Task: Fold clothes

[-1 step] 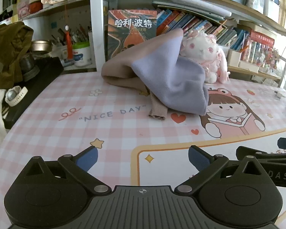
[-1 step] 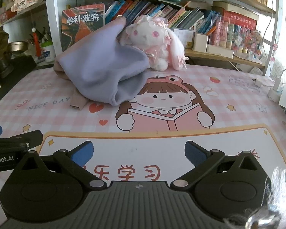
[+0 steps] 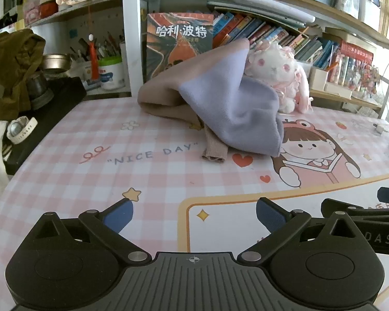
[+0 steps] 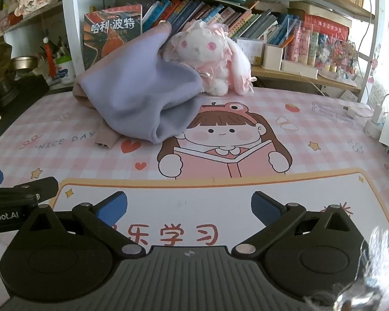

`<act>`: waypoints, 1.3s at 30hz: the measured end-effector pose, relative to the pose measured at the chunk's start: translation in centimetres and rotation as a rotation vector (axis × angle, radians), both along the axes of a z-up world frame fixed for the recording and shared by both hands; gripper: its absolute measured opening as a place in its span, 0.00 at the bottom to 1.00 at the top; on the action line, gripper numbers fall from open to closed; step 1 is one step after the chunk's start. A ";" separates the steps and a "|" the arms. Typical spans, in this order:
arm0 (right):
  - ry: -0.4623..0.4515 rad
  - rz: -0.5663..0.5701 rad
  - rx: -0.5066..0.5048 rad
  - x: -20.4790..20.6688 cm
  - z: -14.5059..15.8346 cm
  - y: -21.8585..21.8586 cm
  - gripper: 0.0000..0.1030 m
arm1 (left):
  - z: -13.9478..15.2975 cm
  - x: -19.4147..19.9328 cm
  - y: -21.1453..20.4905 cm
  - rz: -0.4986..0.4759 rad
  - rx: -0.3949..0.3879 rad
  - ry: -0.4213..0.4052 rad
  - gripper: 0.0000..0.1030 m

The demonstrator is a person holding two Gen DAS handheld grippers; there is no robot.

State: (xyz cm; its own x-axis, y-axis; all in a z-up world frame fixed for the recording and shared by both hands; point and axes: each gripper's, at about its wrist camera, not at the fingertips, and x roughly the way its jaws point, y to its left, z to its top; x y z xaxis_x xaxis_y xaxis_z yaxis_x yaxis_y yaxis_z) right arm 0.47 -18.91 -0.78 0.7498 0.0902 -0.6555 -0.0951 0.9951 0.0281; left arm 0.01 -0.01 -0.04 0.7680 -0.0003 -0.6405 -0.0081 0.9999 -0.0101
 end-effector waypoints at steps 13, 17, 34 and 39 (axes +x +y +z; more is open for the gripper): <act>0.007 0.000 0.004 -0.1 -0.2 0.0 1.00 | -0.4 0.1 -0.1 0.000 -0.002 0.007 0.99; 0.009 0.000 0.003 -0.1 -0.1 0.0 1.00 | -0.3 0.1 -0.1 0.003 -0.004 0.012 0.99; 0.012 0.001 -0.004 -0.1 0.1 0.1 1.00 | -0.3 0.0 -0.1 0.009 0.000 0.028 0.99; 0.012 0.001 -0.004 -0.1 0.1 0.1 1.00 | -0.2 0.0 -0.1 0.011 0.001 0.032 0.99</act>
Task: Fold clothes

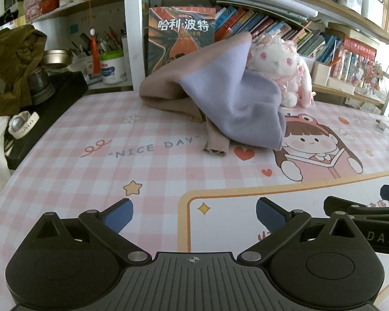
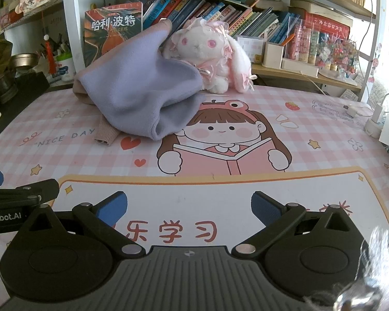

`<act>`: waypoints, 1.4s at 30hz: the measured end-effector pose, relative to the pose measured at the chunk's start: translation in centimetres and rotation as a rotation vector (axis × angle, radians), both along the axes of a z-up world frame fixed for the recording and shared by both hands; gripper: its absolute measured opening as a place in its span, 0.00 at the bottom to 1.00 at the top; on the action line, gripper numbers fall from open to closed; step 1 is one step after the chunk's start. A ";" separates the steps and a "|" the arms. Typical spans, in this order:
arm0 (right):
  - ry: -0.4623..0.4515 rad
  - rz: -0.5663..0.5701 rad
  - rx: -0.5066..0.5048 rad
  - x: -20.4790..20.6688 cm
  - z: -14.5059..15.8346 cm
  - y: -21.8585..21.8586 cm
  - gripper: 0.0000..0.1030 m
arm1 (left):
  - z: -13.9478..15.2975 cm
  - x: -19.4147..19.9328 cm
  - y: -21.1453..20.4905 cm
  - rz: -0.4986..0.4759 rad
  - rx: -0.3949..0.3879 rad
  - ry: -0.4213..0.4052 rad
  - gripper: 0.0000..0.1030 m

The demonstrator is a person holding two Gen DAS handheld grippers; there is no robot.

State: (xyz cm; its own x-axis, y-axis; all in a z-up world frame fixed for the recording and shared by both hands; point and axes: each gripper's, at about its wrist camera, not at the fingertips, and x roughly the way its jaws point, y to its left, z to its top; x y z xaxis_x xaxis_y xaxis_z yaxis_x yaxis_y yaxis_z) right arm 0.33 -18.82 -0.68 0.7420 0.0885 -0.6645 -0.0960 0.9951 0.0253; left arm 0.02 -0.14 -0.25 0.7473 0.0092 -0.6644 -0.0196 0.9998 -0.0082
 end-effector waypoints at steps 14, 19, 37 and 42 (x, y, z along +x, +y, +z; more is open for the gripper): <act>-0.001 0.000 -0.001 -0.2 -0.1 0.1 1.00 | 0.0 -0.1 0.1 0.003 -0.001 0.001 0.99; -0.002 0.001 -0.001 -0.2 -0.1 0.1 1.00 | 0.0 -0.1 0.2 0.003 -0.004 0.000 0.99; 0.014 -0.005 -0.007 0.7 -0.5 0.4 1.00 | -0.4 0.9 0.7 -0.004 -0.023 0.025 0.99; 0.021 -0.008 -0.005 1.0 -0.7 0.6 1.00 | -0.6 1.2 0.8 -0.003 -0.022 0.030 0.99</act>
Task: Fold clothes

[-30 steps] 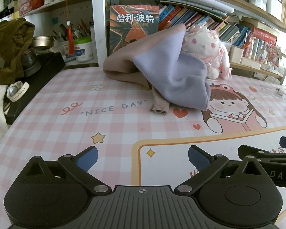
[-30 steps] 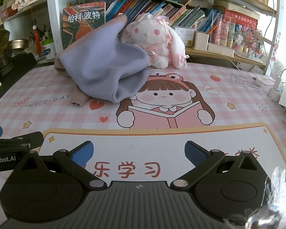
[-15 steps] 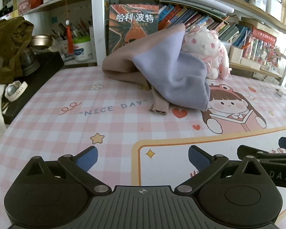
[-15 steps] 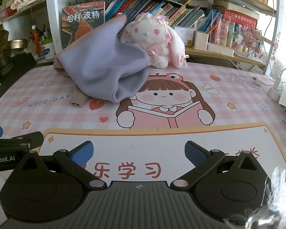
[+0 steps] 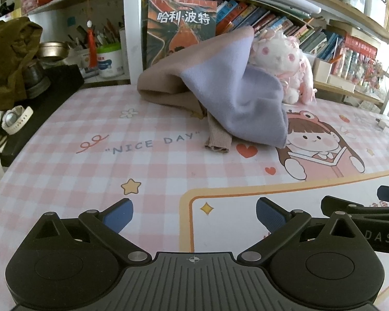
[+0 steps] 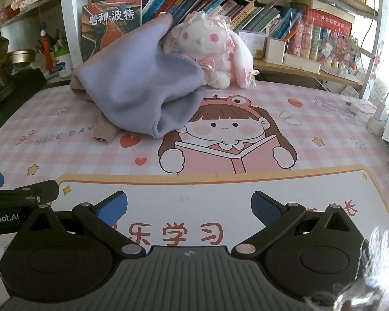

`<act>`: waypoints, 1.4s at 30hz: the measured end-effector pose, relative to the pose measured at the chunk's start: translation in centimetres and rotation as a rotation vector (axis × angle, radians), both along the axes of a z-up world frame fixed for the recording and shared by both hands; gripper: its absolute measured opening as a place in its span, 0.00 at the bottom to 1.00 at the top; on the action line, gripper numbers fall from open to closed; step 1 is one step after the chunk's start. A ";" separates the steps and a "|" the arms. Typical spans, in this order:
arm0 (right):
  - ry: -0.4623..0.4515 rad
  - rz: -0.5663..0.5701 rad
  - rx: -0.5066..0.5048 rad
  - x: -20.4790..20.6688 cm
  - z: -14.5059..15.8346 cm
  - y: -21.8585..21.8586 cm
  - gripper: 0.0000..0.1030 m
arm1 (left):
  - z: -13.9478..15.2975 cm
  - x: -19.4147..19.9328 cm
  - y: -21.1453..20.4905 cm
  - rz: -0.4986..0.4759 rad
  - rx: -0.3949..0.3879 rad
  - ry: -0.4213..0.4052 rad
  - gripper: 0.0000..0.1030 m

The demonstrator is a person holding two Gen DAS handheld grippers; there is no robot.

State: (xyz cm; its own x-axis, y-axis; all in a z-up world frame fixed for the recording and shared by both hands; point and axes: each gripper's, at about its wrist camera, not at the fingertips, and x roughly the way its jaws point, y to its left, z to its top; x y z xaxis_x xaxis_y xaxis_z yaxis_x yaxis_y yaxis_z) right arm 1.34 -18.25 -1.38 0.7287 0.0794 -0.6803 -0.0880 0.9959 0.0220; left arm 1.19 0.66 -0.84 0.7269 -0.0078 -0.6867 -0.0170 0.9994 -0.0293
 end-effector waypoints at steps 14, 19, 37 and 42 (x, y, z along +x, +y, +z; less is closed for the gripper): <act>0.011 0.020 0.000 0.9 -0.2 0.3 1.00 | -0.6 0.7 0.6 0.013 -0.027 0.020 0.99; 0.030 0.029 0.018 1.6 -0.4 -0.1 1.00 | -1.1 0.8 0.5 0.033 -0.038 0.036 0.99; 0.079 0.131 0.189 8.3 -0.5 -5.2 0.97 | -1.0 0.5 -2.7 0.160 -0.004 0.038 0.99; 0.086 0.164 0.270 13.2 0.1 -7.2 0.91 | -0.5 -0.4 -4.0 0.207 0.016 0.029 0.99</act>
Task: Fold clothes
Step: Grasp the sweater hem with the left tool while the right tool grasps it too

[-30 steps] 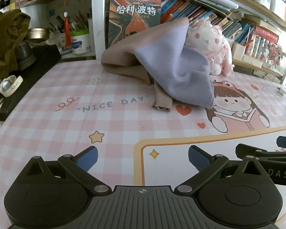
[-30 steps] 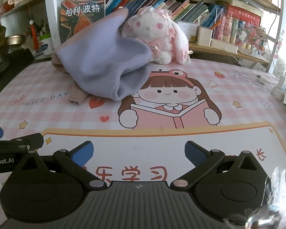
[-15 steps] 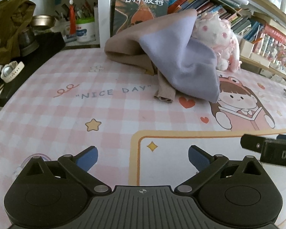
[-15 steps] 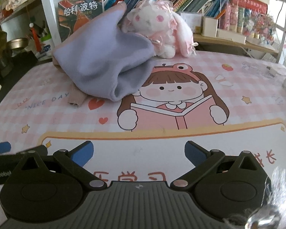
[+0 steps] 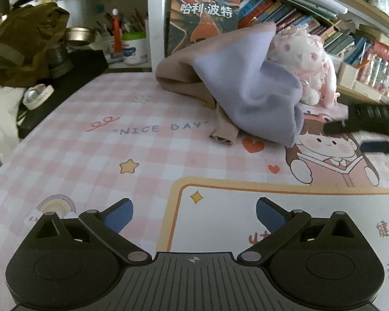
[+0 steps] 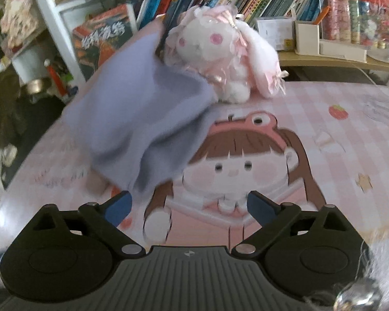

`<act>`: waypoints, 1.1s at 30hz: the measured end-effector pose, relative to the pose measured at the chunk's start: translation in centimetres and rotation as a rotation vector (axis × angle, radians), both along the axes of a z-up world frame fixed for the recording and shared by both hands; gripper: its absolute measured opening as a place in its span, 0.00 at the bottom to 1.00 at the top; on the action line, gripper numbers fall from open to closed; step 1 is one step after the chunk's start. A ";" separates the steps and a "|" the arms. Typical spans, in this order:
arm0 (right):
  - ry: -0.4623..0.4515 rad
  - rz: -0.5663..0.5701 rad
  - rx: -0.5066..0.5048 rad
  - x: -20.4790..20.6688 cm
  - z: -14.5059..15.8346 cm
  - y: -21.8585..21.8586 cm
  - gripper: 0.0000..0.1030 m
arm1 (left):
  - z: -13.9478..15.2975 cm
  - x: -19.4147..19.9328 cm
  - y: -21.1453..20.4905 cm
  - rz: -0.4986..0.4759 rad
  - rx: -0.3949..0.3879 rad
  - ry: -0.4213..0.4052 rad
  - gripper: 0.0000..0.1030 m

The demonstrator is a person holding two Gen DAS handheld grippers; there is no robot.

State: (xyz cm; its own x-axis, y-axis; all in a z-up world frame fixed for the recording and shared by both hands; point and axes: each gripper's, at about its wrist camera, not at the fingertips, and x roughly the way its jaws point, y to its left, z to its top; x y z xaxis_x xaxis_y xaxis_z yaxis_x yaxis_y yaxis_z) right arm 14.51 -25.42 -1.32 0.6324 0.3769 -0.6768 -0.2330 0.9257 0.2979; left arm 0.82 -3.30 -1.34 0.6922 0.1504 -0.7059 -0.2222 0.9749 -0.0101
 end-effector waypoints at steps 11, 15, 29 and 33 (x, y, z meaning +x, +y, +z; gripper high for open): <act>0.087 0.143 0.196 8.4 -0.5 -0.5 0.54 | 0.6 -2.7 -1.7 0.159 0.065 0.011 0.99; 0.126 0.175 0.271 10.7 -0.9 0.8 0.50 | 0.7 -3.7 -2.2 0.203 0.091 0.025 0.99; 0.146 0.499 0.453 2.9 2.7 2.7 0.09 | 4.1 -1.9 -8.6 -0.088 0.349 -0.121 0.99; 0.222 0.526 0.479 -0.4 3.4 1.2 0.10 | 3.9 -1.1 -11.5 -0.236 0.427 -0.136 0.99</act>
State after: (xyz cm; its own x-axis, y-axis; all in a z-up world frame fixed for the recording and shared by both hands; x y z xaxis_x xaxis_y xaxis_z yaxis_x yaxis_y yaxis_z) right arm 14.08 -24.24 2.04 0.1551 0.8780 -0.4529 -0.4966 0.4656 0.7325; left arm -0.31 -14.84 2.52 0.8236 0.2347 -0.5163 -0.0202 0.9219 0.3869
